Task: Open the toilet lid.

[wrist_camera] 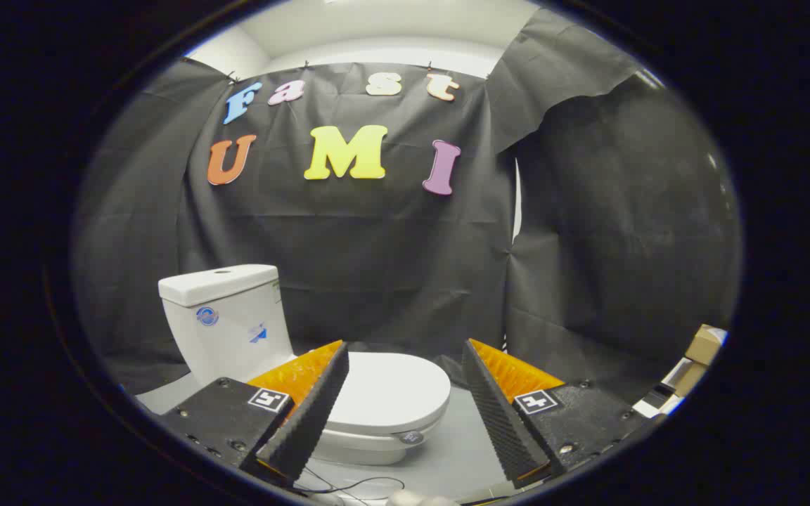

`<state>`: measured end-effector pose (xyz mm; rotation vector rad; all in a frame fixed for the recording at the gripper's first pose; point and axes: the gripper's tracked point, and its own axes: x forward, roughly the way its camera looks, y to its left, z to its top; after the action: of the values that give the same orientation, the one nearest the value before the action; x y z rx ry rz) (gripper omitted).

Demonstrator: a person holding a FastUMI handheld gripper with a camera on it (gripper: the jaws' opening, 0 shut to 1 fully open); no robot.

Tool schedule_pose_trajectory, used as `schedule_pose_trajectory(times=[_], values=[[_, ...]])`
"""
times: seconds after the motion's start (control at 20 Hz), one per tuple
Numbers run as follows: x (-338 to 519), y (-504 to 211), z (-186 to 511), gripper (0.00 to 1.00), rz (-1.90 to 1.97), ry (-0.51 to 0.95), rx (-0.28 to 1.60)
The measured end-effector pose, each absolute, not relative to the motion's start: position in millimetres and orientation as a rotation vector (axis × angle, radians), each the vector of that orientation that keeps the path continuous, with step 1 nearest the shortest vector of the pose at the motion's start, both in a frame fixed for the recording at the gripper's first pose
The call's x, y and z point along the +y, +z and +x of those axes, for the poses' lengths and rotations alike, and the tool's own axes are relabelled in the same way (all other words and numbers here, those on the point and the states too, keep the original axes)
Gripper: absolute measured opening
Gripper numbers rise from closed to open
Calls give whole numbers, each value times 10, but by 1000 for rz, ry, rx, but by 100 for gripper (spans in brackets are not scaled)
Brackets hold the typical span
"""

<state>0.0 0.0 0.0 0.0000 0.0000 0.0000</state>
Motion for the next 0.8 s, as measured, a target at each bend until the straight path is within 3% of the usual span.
schedule_pose_trajectory(times=[0.8], values=[[139,-15,93,100,19,23,21]])
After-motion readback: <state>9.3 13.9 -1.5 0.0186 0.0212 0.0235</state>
